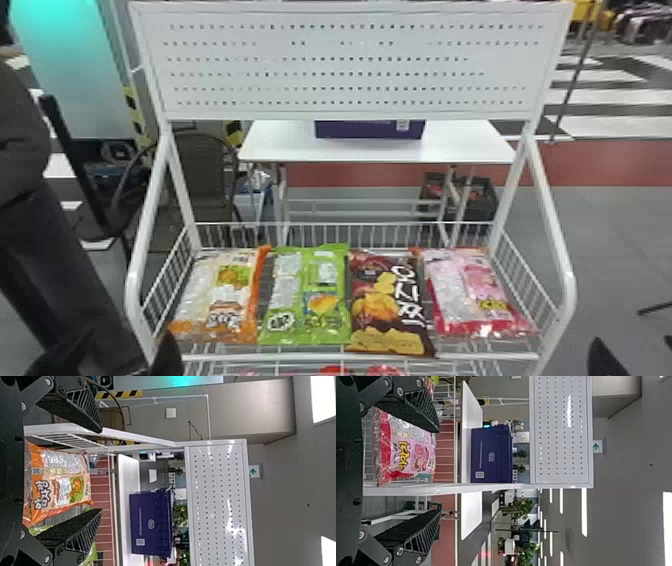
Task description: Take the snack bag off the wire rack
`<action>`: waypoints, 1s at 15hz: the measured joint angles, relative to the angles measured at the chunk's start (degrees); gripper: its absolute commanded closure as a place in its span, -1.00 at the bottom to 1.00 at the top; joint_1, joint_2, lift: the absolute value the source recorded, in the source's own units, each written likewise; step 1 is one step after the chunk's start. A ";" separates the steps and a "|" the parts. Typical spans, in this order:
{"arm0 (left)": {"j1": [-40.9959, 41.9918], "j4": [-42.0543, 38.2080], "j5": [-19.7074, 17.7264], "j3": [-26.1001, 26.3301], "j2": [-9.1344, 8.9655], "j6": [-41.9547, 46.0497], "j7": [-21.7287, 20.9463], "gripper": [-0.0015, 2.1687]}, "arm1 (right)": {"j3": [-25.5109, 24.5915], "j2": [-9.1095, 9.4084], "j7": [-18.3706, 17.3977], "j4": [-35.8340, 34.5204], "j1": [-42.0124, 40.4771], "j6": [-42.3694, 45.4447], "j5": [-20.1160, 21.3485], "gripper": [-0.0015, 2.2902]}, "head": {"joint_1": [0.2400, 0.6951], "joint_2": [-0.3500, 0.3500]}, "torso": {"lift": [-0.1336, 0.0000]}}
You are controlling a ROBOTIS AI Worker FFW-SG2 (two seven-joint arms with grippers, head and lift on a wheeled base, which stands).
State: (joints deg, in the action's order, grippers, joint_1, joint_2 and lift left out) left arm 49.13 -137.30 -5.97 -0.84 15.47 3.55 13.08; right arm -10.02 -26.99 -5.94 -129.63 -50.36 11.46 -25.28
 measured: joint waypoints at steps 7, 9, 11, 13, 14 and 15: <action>-0.06 -0.11 0.02 -0.03 0.00 0.00 0.01 -0.82 | 0.57 0.11 -0.72 -0.02 0.13 -0.03 0.55 -0.83 | 0.14 0.00 | 1.00; -0.09 -0.07 0.00 -0.04 0.00 0.00 0.01 -0.82 | 1.10 0.14 -1.10 0.06 0.31 0.00 1.14 -0.83 | 0.14 0.00 | 1.00; -0.09 -0.06 0.00 -0.01 -0.04 0.01 0.01 -0.82 | 1.75 0.17 -1.10 0.44 1.04 0.00 1.32 -0.83 | 0.14 0.00 | 1.00; 0.05 -0.11 0.28 0.35 -0.35 0.13 -0.07 -0.82 | 3.80 0.00 -1.09 2.37 4.64 -0.70 1.53 -0.83 | 0.14 0.00 | 1.00; 0.10 -0.14 0.55 0.60 -0.46 0.16 -0.14 -0.82 | 5.25 -0.04 -1.09 3.36 7.35 -2.71 1.83 -0.83 | 0.14 0.00 | 1.00; 0.12 -0.16 0.82 0.91 -0.50 0.18 -0.23 -0.82 | 7.39 -0.01 -1.09 4.65 11.25 -6.63 2.42 -0.83 | 0.14 0.00 | 1.00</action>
State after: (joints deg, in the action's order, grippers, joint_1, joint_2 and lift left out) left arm 49.25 -137.46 -5.15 0.07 14.96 3.73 12.85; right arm -2.63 -27.00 -7.03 -124.98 -39.11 4.84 -22.86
